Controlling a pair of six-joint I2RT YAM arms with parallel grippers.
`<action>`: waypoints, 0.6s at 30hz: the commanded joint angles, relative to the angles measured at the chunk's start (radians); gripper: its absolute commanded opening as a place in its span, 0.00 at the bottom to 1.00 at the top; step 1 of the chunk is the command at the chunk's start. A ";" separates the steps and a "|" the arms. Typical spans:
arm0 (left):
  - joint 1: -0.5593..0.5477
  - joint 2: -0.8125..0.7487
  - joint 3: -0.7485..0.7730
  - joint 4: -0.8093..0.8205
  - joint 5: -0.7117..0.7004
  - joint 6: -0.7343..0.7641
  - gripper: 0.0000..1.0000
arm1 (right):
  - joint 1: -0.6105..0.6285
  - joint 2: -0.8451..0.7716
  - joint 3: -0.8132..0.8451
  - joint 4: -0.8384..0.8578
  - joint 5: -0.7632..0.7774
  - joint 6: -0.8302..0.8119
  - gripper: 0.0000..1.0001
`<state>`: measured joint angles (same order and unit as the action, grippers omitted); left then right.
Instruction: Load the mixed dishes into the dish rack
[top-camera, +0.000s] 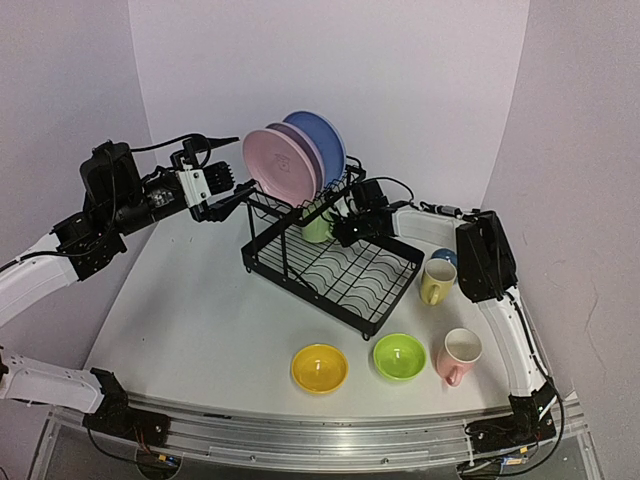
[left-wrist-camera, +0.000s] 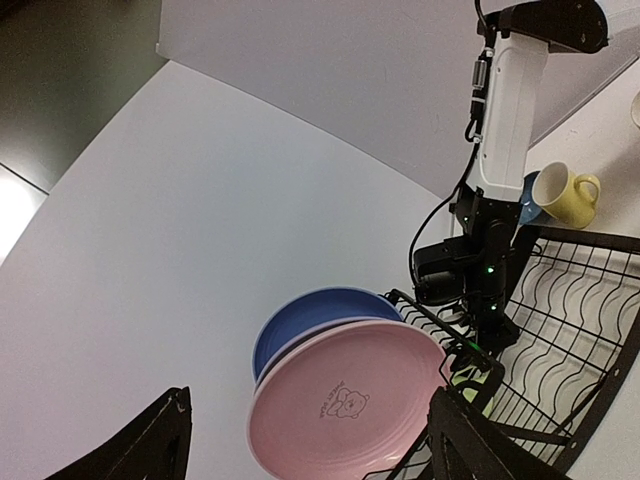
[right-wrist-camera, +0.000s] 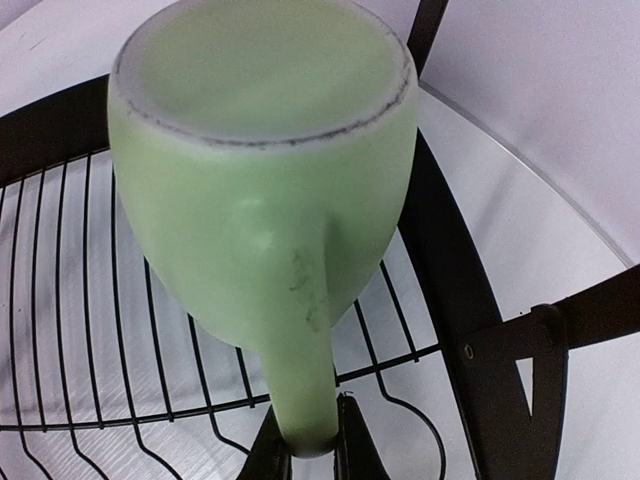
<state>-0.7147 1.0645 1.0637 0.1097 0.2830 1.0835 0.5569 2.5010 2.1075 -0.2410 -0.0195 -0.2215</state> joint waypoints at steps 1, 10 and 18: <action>-0.002 -0.018 0.035 0.024 -0.016 0.010 0.81 | 0.004 0.020 0.022 0.077 0.015 -0.010 0.11; -0.002 -0.028 0.027 0.016 -0.009 -0.004 0.83 | 0.005 -0.083 -0.084 0.092 0.019 -0.018 0.30; -0.002 -0.058 -0.002 -0.023 0.011 -0.067 0.84 | 0.005 -0.335 -0.341 0.092 0.003 0.048 0.46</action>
<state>-0.7144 1.0478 1.0637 0.0971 0.2840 1.0650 0.5571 2.3840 1.8618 -0.1778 -0.0019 -0.2196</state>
